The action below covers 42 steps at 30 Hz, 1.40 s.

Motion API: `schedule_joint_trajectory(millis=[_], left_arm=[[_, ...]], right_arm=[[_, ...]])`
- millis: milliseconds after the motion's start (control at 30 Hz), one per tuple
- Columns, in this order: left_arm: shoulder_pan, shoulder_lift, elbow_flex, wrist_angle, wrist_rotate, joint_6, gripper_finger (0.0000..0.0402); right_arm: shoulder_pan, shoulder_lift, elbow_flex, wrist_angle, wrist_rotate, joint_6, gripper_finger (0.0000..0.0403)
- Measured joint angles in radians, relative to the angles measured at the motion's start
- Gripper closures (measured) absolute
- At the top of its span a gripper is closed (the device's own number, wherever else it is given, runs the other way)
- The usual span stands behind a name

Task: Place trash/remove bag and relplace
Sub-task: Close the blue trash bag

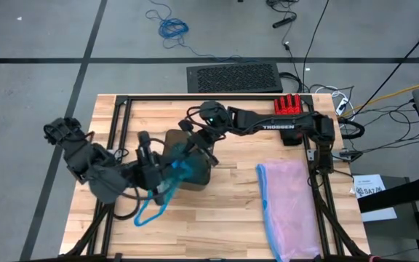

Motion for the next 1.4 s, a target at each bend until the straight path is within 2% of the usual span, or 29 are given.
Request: schedule_joint_trajectory(millis=[233, 433, 733, 833, 1000, 1233, 1300, 1400], left_arm=[[-0.065, -0.022, 0.000, 0.045, -0.048, 0.043, 0.0402], [-0.109, -0.025, 0.000, 0.048, -0.096, 0.045, 0.0402], [-0.169, -0.025, 0.000, 0.050, -0.169, 0.044, 0.0402], [-0.172, -0.025, 0.000, 0.051, -0.169, 0.042, 0.0402], [-0.171, -0.025, 0.000, 0.050, -0.169, 0.041, 0.0402], [-0.171, -0.025, 0.000, 0.046, -0.169, 0.041, 0.0402], [-0.171, -0.025, 0.000, 0.045, -0.169, 0.040, 0.0402], [-0.171, -0.025, 0.000, 0.038, -0.169, 0.040, 0.0402]], right_arm=[[0.000, 0.033, 0.000, -0.048, 0.048, 0.006, 0.0403], [0.000, 0.045, 0.002, -0.089, 0.046, 0.003, 0.0403], [-0.012, 0.004, 0.001, -0.171, 0.063, -0.007, 0.0402], [-0.012, -0.029, 0.001, -0.217, 0.113, -0.007, 0.0387], [-0.012, -0.077, 0.001, -0.299, 0.133, 0.013, 0.0320], [0.014, -0.107, 0.000, -0.339, 0.135, 0.023, 0.0177], [0.030, -0.101, 0.000, -0.310, 0.174, 0.023, 0.0141], [0.061, -0.078, 0.000, -0.240, 0.295, 0.023, 0.0099]])
